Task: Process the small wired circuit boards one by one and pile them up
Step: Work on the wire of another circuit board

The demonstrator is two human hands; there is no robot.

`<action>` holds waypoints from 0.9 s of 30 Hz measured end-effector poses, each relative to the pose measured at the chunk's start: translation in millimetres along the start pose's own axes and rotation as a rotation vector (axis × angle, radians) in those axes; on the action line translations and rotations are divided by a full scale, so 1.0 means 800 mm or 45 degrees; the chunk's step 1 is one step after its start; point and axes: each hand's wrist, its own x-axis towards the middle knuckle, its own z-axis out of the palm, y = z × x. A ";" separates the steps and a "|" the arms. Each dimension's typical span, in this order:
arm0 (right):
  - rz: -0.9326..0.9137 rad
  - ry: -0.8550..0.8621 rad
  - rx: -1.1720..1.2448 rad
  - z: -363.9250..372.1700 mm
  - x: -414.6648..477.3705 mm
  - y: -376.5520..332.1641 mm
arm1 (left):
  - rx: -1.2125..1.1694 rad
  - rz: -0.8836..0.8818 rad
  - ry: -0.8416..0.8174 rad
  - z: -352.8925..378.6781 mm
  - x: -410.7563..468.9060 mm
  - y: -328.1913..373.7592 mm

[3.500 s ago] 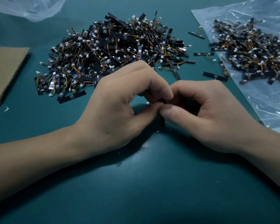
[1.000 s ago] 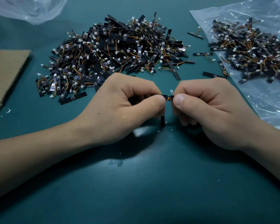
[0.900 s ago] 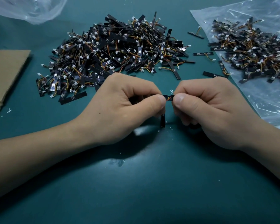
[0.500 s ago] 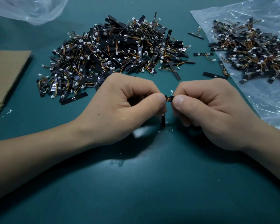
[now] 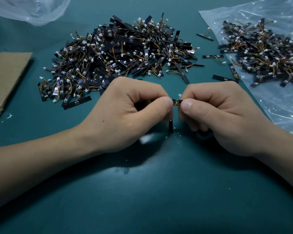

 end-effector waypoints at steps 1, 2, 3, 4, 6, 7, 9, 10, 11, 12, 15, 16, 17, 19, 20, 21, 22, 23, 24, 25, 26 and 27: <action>-0.005 -0.001 -0.010 0.000 0.000 0.000 | 0.006 -0.002 0.005 0.000 0.000 0.000; -0.008 0.001 -0.020 -0.001 0.000 0.001 | 0.012 -0.004 -0.001 0.001 0.000 0.000; -0.012 0.004 -0.021 -0.001 0.000 0.001 | 0.013 -0.007 -0.010 0.001 0.000 0.001; -0.023 0.008 -0.011 -0.001 -0.001 0.001 | 0.012 -0.010 -0.016 0.001 0.000 0.001; -0.073 0.021 -0.013 -0.001 -0.004 0.001 | 0.005 -0.017 -0.014 0.001 0.001 0.001; -0.103 0.027 -0.044 -0.001 -0.005 0.001 | 0.002 -0.016 -0.016 0.001 0.001 0.001; -0.139 0.036 -0.123 -0.002 -0.006 0.002 | 0.014 -0.001 -0.041 0.002 0.000 0.002; -0.142 0.041 -0.146 -0.001 -0.006 0.002 | 0.025 0.006 -0.055 0.002 0.000 0.002; -0.141 0.041 -0.155 -0.001 -0.006 0.002 | 0.034 0.013 -0.062 0.001 -0.001 0.002; -0.138 0.034 -0.154 -0.001 -0.005 0.001 | 0.036 0.023 -0.061 0.001 -0.001 0.002; -0.101 -0.012 -0.105 0.001 -0.003 0.000 | 0.011 0.075 -0.018 -0.001 -0.003 0.002; -0.092 -0.027 -0.102 0.001 -0.003 0.000 | 0.014 0.088 -0.004 -0.001 -0.004 0.002; -0.092 -0.034 -0.109 0.001 -0.003 0.000 | 0.025 0.087 0.000 -0.001 -0.004 0.001; -0.115 -0.026 -0.126 0.000 -0.003 0.001 | 0.050 0.047 -0.007 0.000 -0.002 -0.001; -0.126 -0.015 -0.127 -0.001 -0.004 0.001 | 0.058 0.024 -0.017 0.001 -0.001 -0.001; -0.133 -0.003 -0.130 -0.002 -0.004 0.002 | 0.068 0.010 -0.031 0.002 0.000 -0.001; -0.137 0.007 -0.142 -0.003 -0.004 0.004 | 0.078 0.009 -0.045 0.002 0.001 -0.001; -0.135 0.014 -0.157 -0.004 -0.004 0.005 | 0.083 0.021 -0.058 0.002 0.000 0.000; -0.132 0.016 -0.165 -0.004 -0.005 0.005 | 0.077 0.040 -0.071 0.001 -0.001 0.001; -0.128 0.009 -0.162 -0.004 -0.005 0.005 | 0.065 0.059 -0.080 0.001 -0.001 0.002; -0.125 -0.005 -0.153 -0.003 -0.005 0.005 | 0.052 0.072 -0.083 0.000 -0.002 0.002; -0.123 -0.017 -0.148 -0.002 -0.005 0.005 | 0.043 0.079 -0.080 -0.001 -0.003 0.002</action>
